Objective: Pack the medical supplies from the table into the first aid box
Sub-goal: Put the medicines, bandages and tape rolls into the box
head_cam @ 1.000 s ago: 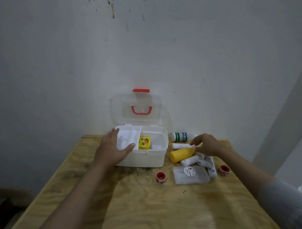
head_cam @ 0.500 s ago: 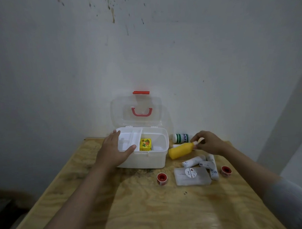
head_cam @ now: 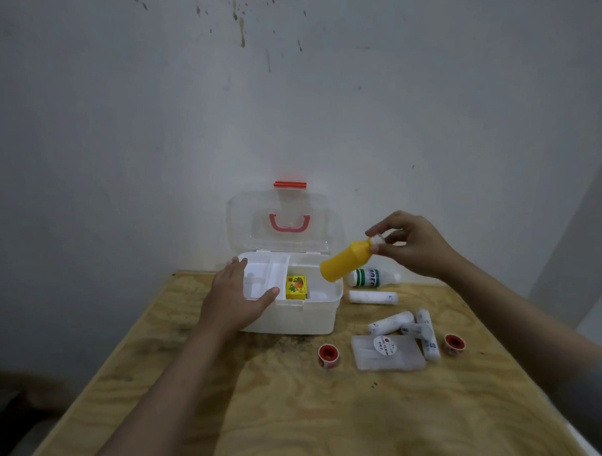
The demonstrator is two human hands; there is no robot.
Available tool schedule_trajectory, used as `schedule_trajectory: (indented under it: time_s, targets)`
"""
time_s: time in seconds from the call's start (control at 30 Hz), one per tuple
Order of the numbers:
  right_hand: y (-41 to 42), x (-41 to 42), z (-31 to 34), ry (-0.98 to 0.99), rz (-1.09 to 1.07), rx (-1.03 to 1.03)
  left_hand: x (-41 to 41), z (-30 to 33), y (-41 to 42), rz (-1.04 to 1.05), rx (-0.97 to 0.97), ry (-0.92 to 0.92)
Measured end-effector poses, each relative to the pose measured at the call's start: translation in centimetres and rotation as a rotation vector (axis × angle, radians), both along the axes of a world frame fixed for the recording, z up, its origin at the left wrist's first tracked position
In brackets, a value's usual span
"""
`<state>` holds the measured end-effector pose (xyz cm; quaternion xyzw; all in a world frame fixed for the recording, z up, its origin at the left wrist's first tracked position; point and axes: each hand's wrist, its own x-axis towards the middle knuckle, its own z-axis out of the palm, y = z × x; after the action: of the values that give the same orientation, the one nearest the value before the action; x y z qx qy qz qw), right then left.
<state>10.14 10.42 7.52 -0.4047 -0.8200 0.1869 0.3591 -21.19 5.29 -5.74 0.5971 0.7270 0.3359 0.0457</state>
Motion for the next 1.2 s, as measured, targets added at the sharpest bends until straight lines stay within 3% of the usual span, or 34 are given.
schedule_trajectory:
  time_s: [0.37,0.67,0.93,1.2]
  targets:
    - [-0.4,-9.1,-4.1,-0.269,0.106,-0.007,0.0,0.3,-0.1,-0.006,-0.023,-0.021]
    - [-0.3,-10.9,-6.6,-0.198,0.147,-0.055,0.1,0.3,0.0,0.0,-0.025,-0.01]
    - [0.5,-4.2,-4.4,-0.211,0.079,-0.084,-0.2,0.0,0.0,-0.021,0.011,-0.017]
    - [0.4,5.6,-6.2,-0.461,-0.109,-0.21,-0.3,-0.1,-0.1,-0.007,0.028,-0.004]
